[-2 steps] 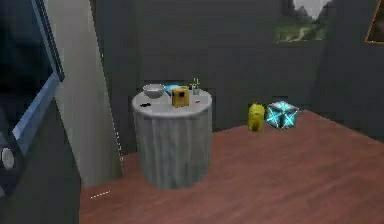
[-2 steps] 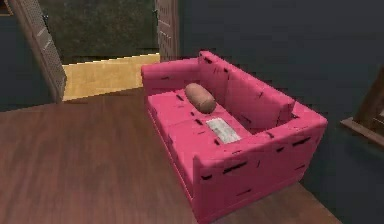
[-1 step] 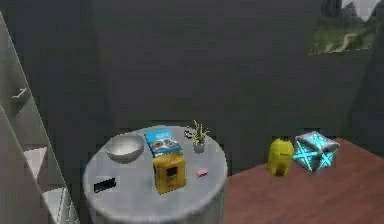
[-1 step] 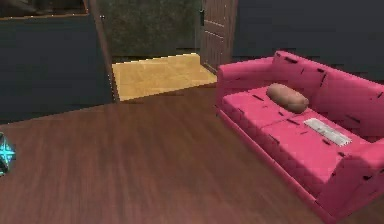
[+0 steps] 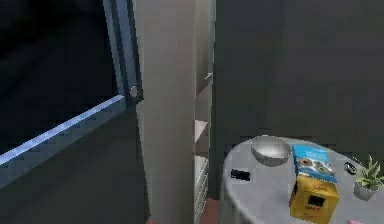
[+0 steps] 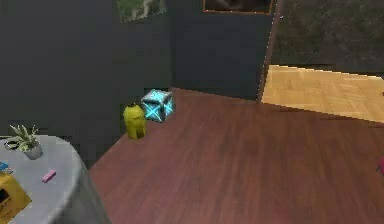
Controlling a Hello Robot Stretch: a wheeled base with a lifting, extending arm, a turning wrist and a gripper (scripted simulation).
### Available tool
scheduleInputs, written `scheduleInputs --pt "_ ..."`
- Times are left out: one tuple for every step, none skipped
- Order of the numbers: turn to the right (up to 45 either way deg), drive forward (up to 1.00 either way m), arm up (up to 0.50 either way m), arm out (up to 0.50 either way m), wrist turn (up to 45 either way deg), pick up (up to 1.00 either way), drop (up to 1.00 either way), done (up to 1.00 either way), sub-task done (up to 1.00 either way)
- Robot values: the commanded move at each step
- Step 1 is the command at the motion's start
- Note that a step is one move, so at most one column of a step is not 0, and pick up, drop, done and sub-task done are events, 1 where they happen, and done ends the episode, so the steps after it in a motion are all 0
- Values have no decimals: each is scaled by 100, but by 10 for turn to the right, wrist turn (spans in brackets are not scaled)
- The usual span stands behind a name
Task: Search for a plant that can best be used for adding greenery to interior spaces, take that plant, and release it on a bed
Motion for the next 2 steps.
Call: scheduleInputs --pt "-390 0 0 0 0 0 0 0 0" --pt "450 0 0 0 0 0 0 0 0"
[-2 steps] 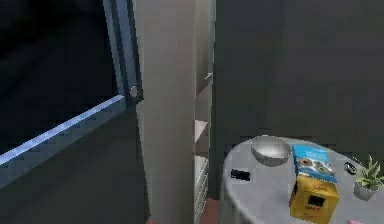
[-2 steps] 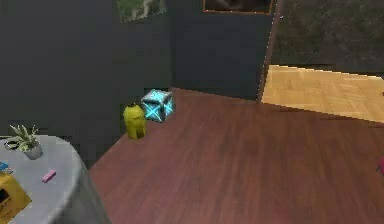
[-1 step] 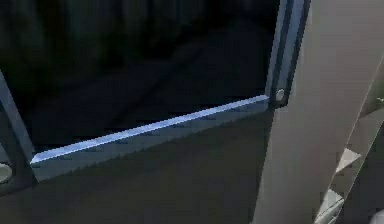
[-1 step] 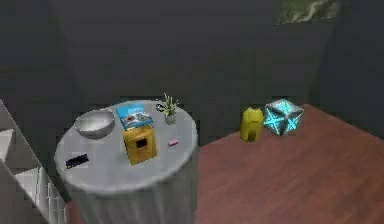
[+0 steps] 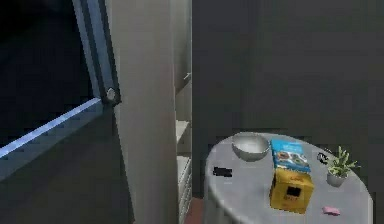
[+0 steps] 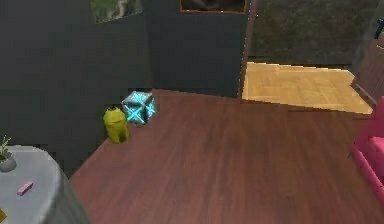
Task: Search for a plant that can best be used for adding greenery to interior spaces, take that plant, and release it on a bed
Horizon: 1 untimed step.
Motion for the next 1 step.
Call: scheduleInputs --pt "450 0 0 0 0 0 0 0 0"
